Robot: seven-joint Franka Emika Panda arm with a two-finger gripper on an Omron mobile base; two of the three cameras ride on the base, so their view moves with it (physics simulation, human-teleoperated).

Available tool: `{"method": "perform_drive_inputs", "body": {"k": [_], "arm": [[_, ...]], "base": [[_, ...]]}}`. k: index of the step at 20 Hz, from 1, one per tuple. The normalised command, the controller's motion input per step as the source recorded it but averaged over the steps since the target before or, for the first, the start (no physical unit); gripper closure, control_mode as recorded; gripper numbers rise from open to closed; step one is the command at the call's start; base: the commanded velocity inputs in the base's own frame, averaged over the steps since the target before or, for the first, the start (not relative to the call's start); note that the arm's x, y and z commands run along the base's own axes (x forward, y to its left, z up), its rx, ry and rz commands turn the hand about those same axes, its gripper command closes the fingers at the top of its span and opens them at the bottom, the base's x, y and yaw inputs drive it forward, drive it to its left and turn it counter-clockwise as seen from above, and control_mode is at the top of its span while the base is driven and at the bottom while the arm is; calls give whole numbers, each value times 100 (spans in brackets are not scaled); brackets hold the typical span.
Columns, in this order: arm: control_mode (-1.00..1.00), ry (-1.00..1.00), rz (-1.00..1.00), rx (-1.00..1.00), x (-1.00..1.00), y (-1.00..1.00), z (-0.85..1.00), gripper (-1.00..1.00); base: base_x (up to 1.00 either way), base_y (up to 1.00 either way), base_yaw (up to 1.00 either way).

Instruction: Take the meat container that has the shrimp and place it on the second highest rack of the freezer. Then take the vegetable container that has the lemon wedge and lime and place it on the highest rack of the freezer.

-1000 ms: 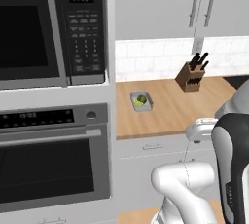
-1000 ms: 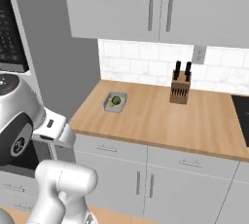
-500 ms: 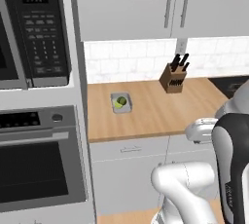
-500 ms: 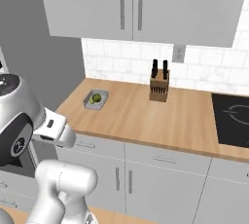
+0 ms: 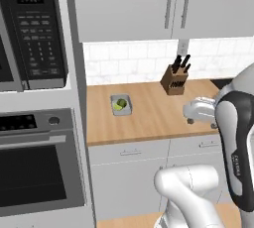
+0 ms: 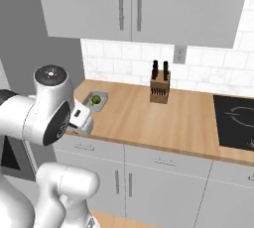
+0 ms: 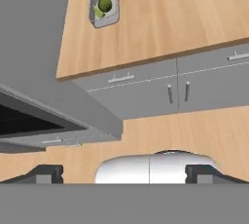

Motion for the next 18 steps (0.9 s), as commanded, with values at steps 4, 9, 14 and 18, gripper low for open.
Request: {"method": "perform_drive_inputs", "body": {"k": [4,9,14,18], "arm": [[-100,13,-27,18,100,12,8,-100],[-100,28,-43,16,89,62,-10,-100],[-100,43,-35,20,86,36,-38,-100],[-100,26,-16,17,39,-8,-43,-100]], "base": [[0,0,0],[0,0,0],[0,0,0],[0,0,0]]}}
